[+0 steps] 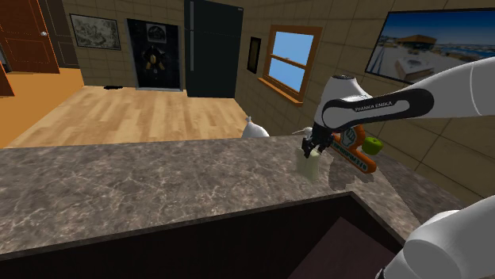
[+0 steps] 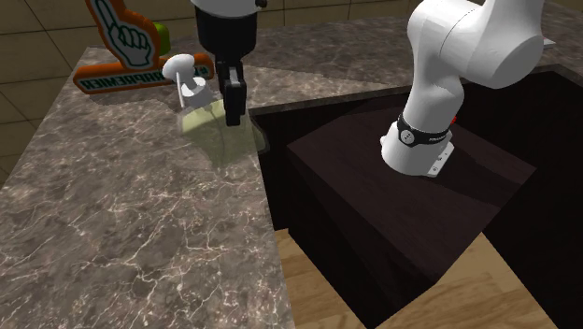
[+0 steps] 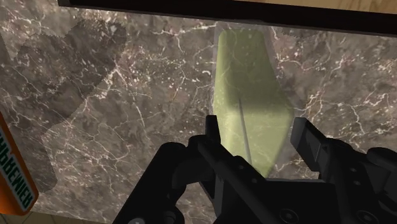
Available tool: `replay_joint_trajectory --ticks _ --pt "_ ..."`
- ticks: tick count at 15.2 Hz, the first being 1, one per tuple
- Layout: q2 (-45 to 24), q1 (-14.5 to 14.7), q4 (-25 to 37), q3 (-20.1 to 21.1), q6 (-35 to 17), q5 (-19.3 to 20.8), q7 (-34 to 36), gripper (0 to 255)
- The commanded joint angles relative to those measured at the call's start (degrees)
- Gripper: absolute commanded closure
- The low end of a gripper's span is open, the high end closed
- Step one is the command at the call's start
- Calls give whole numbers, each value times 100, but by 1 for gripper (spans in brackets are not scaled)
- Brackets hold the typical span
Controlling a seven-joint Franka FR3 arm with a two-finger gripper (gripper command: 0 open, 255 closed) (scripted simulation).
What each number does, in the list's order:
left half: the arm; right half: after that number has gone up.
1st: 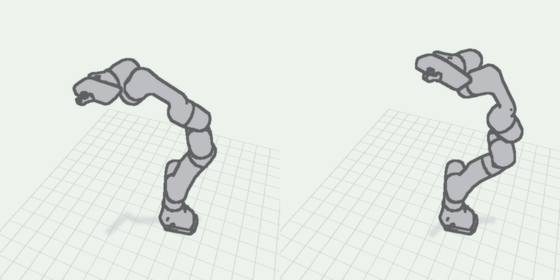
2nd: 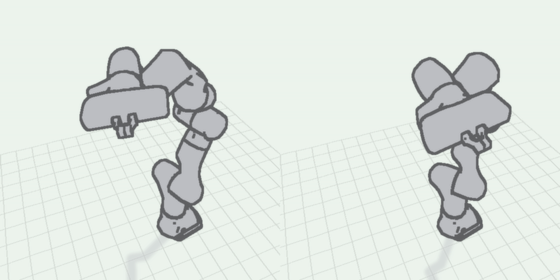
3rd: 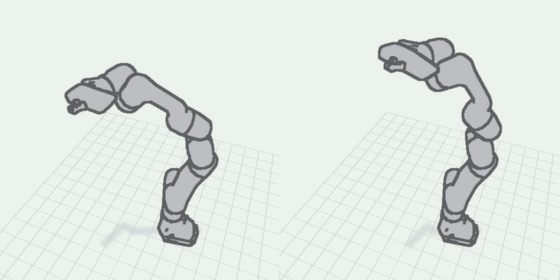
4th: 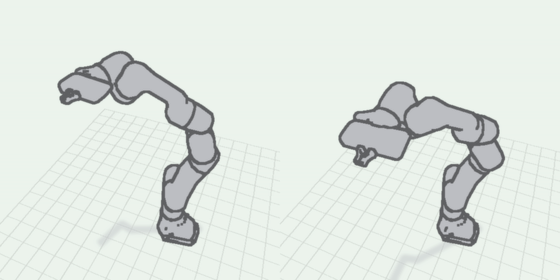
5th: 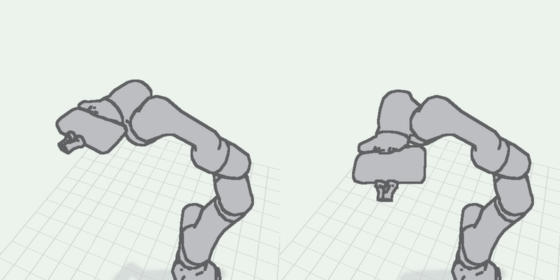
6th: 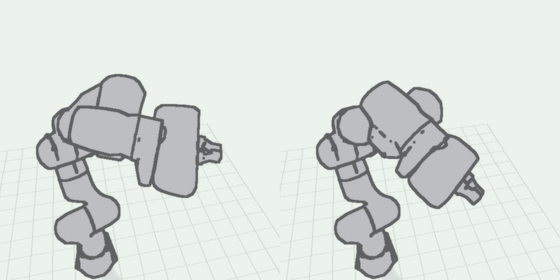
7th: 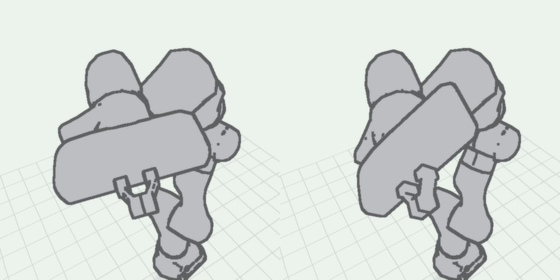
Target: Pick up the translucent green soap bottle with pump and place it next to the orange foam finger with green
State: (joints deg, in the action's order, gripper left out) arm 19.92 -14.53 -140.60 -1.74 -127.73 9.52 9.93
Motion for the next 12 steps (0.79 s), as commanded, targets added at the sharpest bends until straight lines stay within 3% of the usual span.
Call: replay_joint_trajectory --ticks 1,12 --pt "68 7 113 1 179 -20 -27 255" --pt "299 32 770 15 1063 -98 -145 255"
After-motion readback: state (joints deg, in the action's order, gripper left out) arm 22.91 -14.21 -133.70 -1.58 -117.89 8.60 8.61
